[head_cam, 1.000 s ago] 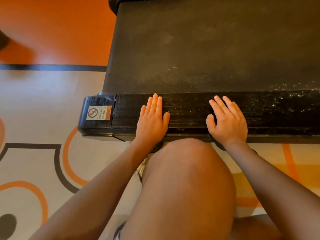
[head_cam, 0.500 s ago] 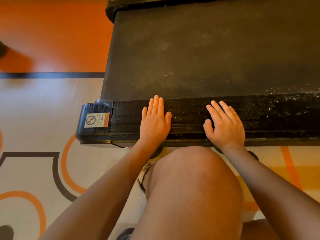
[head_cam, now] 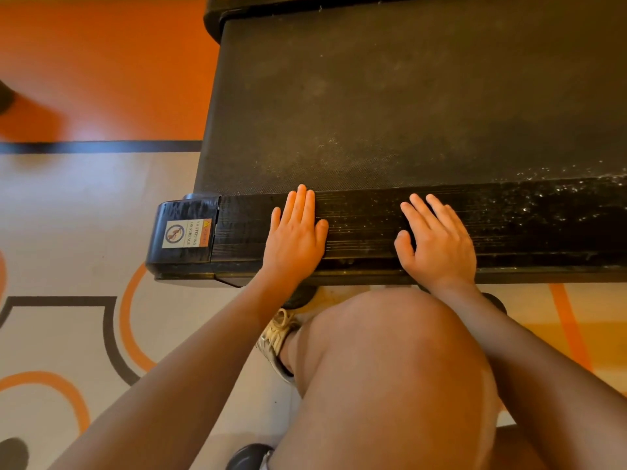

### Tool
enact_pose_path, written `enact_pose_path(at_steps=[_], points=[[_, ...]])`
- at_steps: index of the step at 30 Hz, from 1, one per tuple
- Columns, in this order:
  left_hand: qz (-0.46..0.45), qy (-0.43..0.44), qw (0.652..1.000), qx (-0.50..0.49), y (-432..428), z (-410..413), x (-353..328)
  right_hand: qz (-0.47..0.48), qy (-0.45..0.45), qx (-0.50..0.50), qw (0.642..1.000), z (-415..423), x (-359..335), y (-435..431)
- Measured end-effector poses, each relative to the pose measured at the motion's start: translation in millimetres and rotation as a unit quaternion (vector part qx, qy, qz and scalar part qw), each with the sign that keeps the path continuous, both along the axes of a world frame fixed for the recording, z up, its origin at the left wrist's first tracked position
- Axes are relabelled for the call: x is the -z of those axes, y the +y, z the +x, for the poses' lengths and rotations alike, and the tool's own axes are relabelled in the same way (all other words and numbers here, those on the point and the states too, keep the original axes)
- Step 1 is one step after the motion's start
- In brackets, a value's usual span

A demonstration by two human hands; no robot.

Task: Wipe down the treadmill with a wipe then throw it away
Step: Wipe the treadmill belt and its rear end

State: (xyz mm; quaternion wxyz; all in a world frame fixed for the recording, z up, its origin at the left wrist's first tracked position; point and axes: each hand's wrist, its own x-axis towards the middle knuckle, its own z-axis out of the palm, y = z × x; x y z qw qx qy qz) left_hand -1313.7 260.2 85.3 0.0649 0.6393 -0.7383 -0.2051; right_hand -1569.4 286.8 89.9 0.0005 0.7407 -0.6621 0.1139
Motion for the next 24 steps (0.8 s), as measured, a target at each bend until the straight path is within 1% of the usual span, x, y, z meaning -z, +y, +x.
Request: enact_pose_path(at_steps=[3,8,13,18,21,24], points=[[0.004,0.010,1.000,-0.007,-2,-4,0,-0.004,-0.002,0.000,1.000,0,0,0],[0.000,0.023,1.000,0.020,31,7,3,-0.008,0.001,-0.001,1.000,0,1,1],[-0.007,0.000,0.999,0.034,4,7,4,-0.012,0.004,0.000,1.000,1,1,1],[0.033,-0.004,0.998,0.060,-20,4,-2,-0.016,0.003,-0.001,1.000,1,2,1],[0.090,-0.005,0.990,0.104,-27,15,-10,-0.023,0.002,-0.006,1.000,1,3,0],[0.140,-0.036,0.979,0.146,-37,23,-20,-0.028,0.002,-0.009,1.000,4,2,1]])
